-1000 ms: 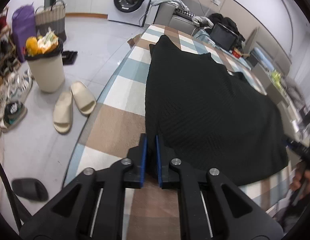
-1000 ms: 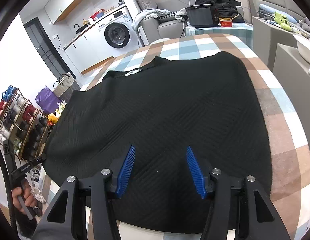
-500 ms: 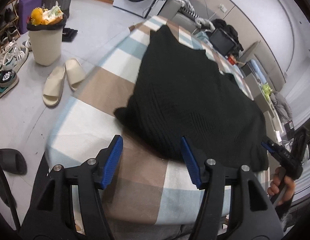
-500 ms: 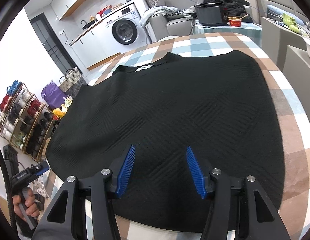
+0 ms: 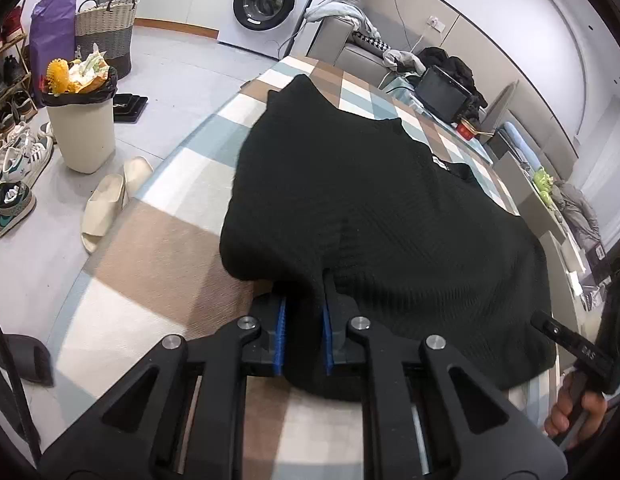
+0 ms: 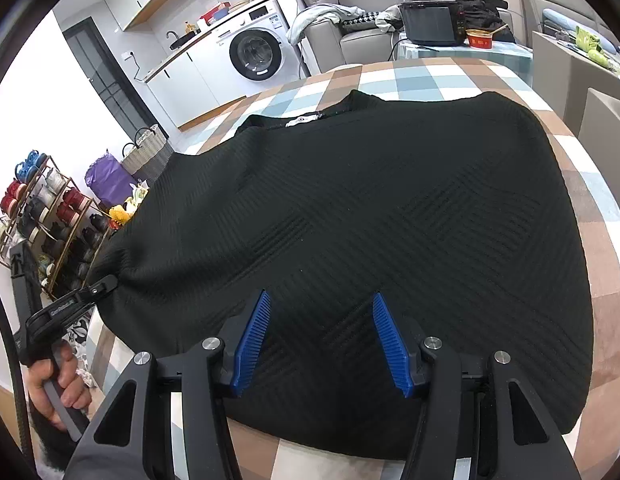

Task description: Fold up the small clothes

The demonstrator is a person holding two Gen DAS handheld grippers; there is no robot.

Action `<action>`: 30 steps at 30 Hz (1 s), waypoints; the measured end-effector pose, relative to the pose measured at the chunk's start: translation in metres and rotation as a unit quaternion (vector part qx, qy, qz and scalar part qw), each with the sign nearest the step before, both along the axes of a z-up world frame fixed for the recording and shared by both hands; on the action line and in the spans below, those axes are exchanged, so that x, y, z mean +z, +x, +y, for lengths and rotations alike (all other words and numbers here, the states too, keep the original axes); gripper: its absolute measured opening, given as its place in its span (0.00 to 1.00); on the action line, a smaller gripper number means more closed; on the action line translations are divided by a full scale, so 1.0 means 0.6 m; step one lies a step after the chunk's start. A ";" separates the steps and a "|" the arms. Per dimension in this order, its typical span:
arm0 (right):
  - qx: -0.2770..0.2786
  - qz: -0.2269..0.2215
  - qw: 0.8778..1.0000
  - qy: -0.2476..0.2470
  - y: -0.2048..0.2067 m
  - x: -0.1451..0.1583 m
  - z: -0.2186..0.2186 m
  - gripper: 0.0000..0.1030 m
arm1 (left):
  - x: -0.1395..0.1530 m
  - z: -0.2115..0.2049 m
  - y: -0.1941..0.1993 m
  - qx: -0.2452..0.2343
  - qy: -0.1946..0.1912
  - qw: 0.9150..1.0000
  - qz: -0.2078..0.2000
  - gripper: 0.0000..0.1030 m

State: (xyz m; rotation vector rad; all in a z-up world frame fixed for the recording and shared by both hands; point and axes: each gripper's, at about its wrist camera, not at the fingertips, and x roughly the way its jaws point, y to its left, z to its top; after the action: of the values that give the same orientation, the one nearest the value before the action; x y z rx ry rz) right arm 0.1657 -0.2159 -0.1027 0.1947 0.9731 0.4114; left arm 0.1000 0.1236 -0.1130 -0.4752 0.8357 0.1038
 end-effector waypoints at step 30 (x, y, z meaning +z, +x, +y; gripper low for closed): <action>-0.102 -0.003 0.995 0.004 -0.040 0.011 -0.124 0.57 | 0.104 -0.388 0.117 -0.375 0.037 0.920 -0.104 0.04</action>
State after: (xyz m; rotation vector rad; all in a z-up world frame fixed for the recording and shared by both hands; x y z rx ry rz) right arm 0.1419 -0.2904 -0.0963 0.2965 0.9349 0.2283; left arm 0.1705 -0.1092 -0.0508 -0.0663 0.7515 -0.6133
